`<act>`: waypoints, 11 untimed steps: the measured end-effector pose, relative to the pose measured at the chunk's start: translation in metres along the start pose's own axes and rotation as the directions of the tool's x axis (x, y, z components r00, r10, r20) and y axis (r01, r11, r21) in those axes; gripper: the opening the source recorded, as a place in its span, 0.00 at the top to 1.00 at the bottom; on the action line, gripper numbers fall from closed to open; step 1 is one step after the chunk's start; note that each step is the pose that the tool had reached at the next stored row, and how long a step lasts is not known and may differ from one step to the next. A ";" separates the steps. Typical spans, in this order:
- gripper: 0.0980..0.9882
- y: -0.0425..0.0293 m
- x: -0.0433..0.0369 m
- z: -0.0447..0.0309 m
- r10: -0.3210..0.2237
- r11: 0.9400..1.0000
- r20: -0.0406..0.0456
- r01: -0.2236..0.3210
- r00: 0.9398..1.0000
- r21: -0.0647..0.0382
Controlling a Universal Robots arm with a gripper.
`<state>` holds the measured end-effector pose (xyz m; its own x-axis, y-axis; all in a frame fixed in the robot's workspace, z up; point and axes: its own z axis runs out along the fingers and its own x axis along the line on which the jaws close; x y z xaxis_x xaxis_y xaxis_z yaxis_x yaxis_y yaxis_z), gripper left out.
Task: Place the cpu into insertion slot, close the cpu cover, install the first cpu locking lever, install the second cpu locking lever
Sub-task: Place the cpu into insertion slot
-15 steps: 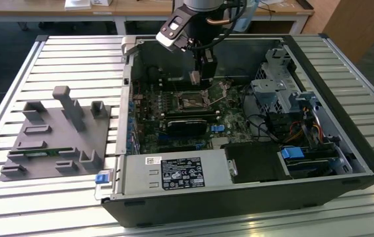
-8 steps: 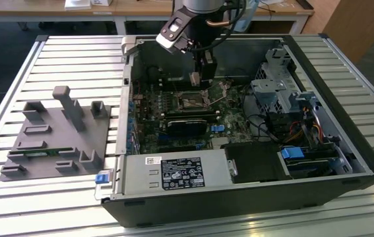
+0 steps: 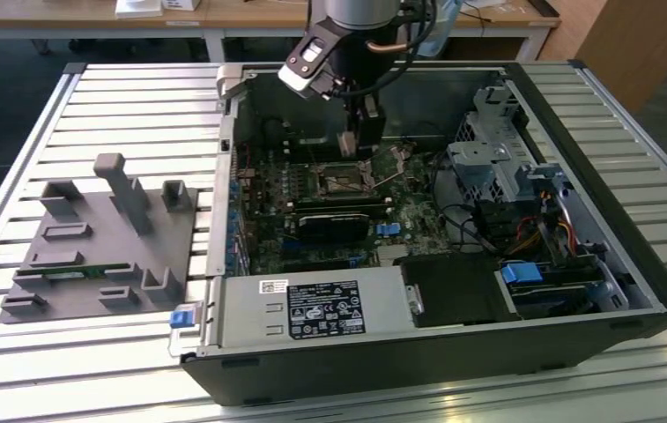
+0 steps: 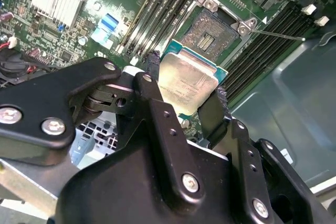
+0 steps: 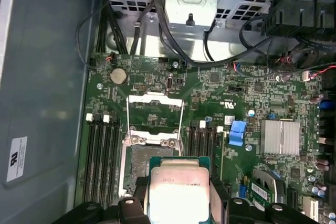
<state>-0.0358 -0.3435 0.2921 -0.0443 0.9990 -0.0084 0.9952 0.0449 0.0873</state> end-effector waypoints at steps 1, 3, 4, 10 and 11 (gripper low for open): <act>0.50 -0.0001 0.0000 0.0011 0.006 1.000 0.001 -0.006 1.000 0.000; 0.50 -0.0002 0.0001 0.0029 0.011 1.000 0.001 -0.011 1.000 0.000; 0.50 -0.0003 0.0001 0.0038 0.011 1.000 0.001 -0.011 1.000 0.000; 0.50 -0.0009 0.0036 0.0119 0.011 1.000 0.001 -0.011 1.000 0.001; 0.50 -0.0010 0.0048 0.0134 0.011 1.000 0.001 -0.011 1.000 0.002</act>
<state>-0.0358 -0.3387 0.2786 -0.0331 0.9994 -0.0088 0.9957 0.0338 0.0858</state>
